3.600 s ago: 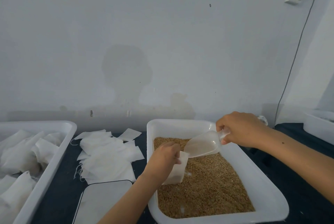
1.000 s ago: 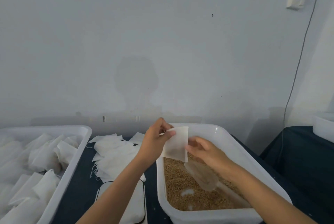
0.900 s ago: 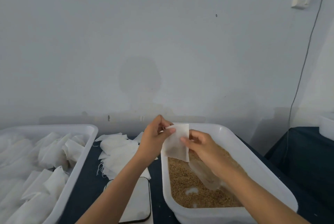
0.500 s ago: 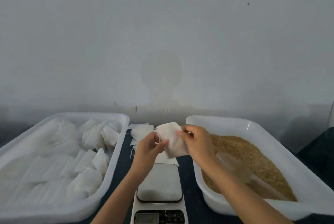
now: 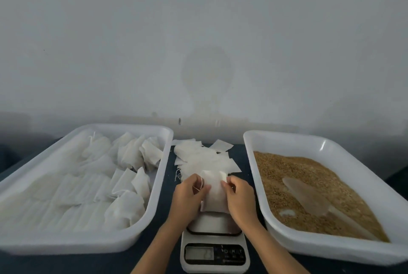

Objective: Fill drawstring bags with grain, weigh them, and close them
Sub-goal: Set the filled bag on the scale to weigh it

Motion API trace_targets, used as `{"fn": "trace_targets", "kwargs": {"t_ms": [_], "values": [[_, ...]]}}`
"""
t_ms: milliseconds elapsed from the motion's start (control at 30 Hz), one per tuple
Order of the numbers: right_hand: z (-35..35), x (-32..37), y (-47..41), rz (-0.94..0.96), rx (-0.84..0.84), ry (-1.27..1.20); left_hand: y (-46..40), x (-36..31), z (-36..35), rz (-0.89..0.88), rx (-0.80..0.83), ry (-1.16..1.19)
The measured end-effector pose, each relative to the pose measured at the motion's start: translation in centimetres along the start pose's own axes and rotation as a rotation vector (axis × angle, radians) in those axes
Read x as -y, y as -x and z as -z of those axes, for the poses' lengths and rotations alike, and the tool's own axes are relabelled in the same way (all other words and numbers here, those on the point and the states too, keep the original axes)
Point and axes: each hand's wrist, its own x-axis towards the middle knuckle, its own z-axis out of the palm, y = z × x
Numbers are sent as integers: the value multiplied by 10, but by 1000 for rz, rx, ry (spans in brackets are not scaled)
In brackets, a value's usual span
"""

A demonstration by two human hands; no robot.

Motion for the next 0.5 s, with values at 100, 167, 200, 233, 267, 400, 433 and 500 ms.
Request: {"fn": "trace_targets", "kwargs": {"t_ms": [100, 167, 200, 233, 267, 400, 433, 500], "values": [[-2, -12, 2, 46, 38, 1, 1, 6, -2, -42, -1, -78], [-1, -18, 1, 66, 78, 3, 1, 10, -1, -59, -36, -119], [-1, -22, 1, 73, 89, -10, 1, 13, 0, -61, -61, -131], [-1, -26, 1, 76, 94, -38, 1, 15, 2, -61, -87, -143], [-1, -30, 3, 63, 95, -79, 1, 17, 3, -60, -113, -152], [2, -38, 14, -82, 116, -309, 0, 27, 12, -25, -230, -84], [2, -39, 15, -106, 123, -368, 0, 29, 14, 2, -246, -52], [3, -40, 14, -142, 125, -468, 0, 36, 16, 64, -258, -7]]}}
